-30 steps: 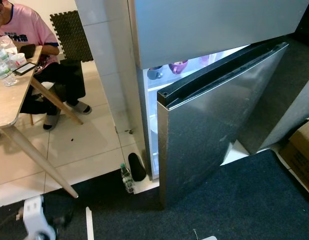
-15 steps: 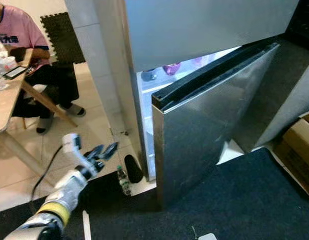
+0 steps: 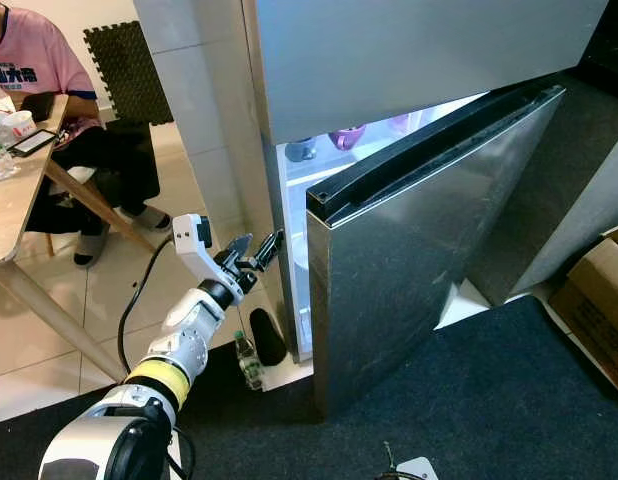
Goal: Restocking fridge
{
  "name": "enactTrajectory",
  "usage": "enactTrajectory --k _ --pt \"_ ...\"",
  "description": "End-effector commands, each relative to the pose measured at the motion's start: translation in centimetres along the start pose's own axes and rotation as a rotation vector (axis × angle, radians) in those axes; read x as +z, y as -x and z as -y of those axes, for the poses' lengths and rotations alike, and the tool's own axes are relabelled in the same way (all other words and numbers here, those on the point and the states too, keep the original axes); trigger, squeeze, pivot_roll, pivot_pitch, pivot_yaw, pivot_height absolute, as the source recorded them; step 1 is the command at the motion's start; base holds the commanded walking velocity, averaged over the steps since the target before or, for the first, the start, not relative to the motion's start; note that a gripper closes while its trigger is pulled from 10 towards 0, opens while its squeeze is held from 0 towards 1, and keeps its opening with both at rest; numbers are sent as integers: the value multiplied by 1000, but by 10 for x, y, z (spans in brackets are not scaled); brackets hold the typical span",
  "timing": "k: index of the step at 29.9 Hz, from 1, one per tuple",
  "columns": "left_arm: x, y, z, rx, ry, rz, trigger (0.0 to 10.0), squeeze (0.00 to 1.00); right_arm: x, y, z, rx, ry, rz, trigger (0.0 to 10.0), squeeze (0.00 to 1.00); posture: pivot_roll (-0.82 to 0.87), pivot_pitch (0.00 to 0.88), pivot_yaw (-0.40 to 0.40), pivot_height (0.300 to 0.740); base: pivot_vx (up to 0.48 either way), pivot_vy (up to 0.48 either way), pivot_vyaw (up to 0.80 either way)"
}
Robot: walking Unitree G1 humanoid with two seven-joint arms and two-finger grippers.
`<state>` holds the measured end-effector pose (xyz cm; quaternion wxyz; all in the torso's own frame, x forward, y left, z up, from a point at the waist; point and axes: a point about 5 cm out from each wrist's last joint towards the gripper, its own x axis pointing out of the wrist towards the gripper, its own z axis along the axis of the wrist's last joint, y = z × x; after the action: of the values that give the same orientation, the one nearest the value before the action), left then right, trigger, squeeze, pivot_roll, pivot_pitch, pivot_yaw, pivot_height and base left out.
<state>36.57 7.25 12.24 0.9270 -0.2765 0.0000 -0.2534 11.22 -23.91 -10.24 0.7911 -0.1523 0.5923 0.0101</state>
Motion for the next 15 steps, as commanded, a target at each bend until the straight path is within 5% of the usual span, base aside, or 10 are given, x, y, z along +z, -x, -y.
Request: enactTrajectory --k 1,6,15 --pt "-7 -5 9 11 19 -19 10000 0 -3 0 -1 -3 -18 1 10000 0 -118 101 68 740 0 0 0" --pt "-11 -10 11 64 49 -49 10000 0 -7 1 2 -12 -22 -4 10000 0 -136 110 71 740 0 0 0" --pt "-28 -25 54 -100 34 -128 10000 0 -11 1 8 -28 -31 -12 10000 0 -155 109 69 740 0 0 0"
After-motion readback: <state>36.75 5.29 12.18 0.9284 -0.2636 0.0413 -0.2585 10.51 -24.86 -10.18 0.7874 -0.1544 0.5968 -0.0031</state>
